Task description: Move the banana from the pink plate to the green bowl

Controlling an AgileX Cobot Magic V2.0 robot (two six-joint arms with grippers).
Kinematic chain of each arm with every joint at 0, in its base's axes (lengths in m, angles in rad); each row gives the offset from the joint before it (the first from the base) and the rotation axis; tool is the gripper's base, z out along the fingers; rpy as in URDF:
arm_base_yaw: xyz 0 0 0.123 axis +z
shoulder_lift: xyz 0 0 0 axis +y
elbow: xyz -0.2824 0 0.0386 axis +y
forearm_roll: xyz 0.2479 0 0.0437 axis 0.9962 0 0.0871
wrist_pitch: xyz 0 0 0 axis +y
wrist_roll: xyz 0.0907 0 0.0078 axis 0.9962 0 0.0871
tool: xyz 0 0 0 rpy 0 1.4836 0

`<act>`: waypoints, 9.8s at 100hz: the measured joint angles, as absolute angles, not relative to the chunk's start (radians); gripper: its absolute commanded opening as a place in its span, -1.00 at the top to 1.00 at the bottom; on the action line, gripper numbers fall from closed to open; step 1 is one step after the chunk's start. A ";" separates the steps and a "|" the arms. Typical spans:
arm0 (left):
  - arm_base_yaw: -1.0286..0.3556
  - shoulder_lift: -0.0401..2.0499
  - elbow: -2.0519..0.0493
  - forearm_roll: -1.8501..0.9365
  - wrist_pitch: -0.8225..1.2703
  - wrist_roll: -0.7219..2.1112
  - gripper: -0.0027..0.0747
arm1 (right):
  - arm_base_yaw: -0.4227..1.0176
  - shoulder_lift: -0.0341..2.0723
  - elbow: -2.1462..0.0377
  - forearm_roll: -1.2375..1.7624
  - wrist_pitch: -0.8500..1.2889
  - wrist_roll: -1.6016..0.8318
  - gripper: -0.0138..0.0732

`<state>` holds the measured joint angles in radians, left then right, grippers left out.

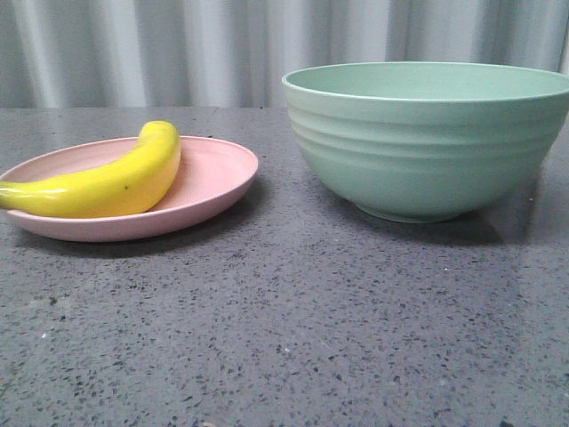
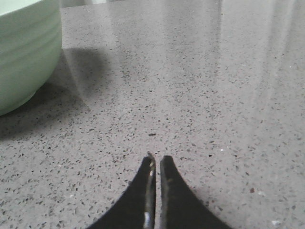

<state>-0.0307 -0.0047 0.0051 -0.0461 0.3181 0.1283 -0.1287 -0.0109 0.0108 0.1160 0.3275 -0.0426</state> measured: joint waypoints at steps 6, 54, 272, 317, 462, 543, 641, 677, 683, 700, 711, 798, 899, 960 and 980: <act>-0.031 -0.005 0.005 -0.046 0.318 0.128 0.98 | -0.129 -0.011 0.011 0.116 0.327 -0.043 0.84; -0.031 -0.005 0.005 -0.046 0.318 0.128 0.98 | -0.129 -0.011 0.011 0.116 0.327 -0.045 0.84; -0.031 -0.005 0.005 -0.046 0.095 0.128 0.98 | -0.129 -0.011 0.011 0.114 0.061 -0.043 0.84; -0.031 -0.005 0.005 -0.046 0.091 0.128 0.98 | -0.129 -0.011 0.011 0.114 0.057 -0.043 0.84; -0.031 0.039 -0.093 -0.037 0.097 0.128 0.98 | -0.129 0.068 -0.076 0.114 0.213 -0.043 0.82; -0.031 0.549 -0.264 -0.037 -0.241 0.128 -0.17 | -0.129 0.396 -0.254 0.146 0.185 -0.043 0.83; -0.512 1.148 -0.818 -0.145 0.420 0.128 -0.17 | -0.129 0.396 -0.254 0.146 0.182 -0.043 0.83; -0.514 1.352 -0.862 -0.178 0.457 0.128 -0.17 | -0.129 0.396 -0.254 0.146 0.182 -0.043 0.83; -0.516 1.370 -0.865 -0.178 0.457 0.130 -0.17 | -0.129 0.396 -0.254 0.146 0.182 -0.043 0.83; -0.517 1.410 -0.887 -0.180 0.457 0.136 -0.17 | -0.129 0.396 -0.254 0.146 0.182 -0.043 0.83; -0.517 1.429 -0.894 -0.181 0.455 0.140 -0.17 | -0.129 0.396 -0.254 0.146 0.182 -0.043 0.83; -0.518 1.453 -0.898 -0.185 0.453 0.148 0.41 | -0.102 0.407 -0.323 0.129 0.336 -0.043 0.83; -0.939 1.346 -1.030 -0.190 0.486 0.148 0.41 | 0.281 1.007 -0.938 0.454 0.680 -0.043 -0.41; -0.942 1.346 -1.030 -0.190 0.484 0.148 0.41 | 0.292 1.291 -1.025 0.730 0.628 -0.043 -0.40; -0.942 1.348 -1.030 -0.190 0.486 0.148 0.41 | 0.293 1.297 -1.027 0.742 0.628 -0.043 0.01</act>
<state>-0.9424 1.3482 -1.0299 -0.1903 0.4860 0.1483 0.2934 1.2969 -1.0266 0.7423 0.6275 -0.0435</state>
